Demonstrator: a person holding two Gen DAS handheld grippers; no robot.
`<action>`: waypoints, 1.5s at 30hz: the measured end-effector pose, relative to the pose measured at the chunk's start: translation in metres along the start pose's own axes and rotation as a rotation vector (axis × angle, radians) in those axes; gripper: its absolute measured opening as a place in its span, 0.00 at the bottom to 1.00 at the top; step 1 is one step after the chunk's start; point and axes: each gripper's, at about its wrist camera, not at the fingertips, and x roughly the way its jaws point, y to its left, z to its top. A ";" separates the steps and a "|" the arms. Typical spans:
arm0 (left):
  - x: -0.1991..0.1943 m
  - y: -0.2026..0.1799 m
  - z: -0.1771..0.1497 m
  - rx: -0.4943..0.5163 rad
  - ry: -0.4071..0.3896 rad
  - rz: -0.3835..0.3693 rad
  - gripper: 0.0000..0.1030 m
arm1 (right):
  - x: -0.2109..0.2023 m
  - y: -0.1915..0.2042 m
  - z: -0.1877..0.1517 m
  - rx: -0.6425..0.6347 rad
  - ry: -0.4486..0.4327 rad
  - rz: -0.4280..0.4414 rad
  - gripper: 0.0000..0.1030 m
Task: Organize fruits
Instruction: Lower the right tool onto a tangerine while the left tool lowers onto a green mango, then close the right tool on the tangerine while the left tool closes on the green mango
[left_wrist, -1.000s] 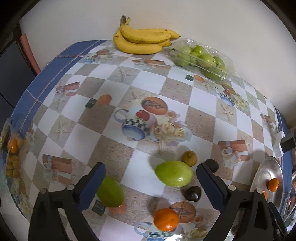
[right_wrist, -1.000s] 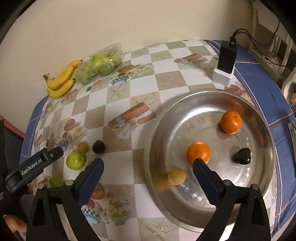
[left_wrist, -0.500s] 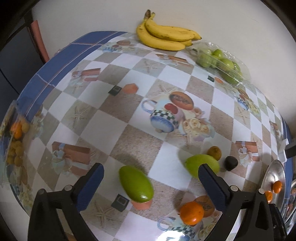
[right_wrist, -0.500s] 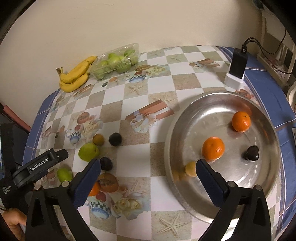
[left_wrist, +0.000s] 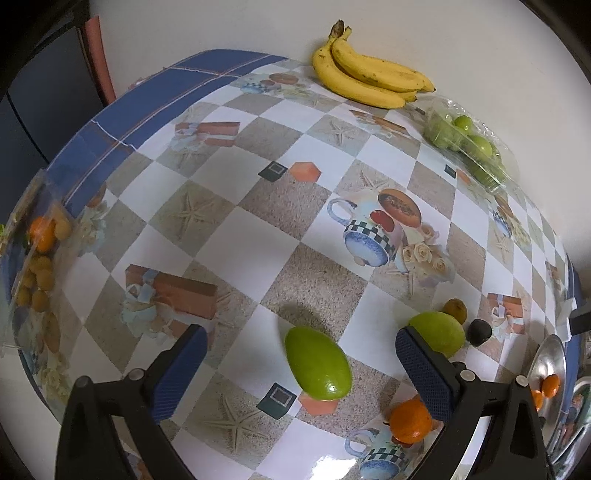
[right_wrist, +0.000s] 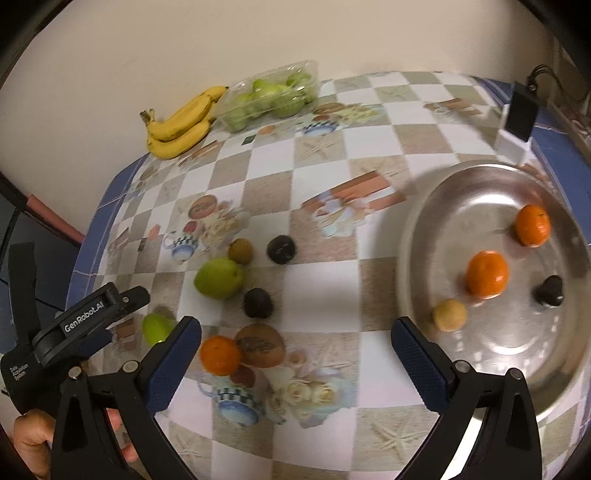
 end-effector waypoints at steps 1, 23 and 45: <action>0.001 0.001 0.000 -0.001 0.005 0.001 1.00 | 0.003 0.003 0.000 0.000 0.011 0.006 0.99; 0.025 0.006 -0.004 -0.059 0.143 -0.085 0.82 | 0.055 0.056 -0.024 -0.109 0.152 0.042 0.75; 0.029 0.001 -0.003 -0.068 0.180 -0.134 0.39 | 0.052 0.067 -0.026 -0.145 0.172 0.074 0.34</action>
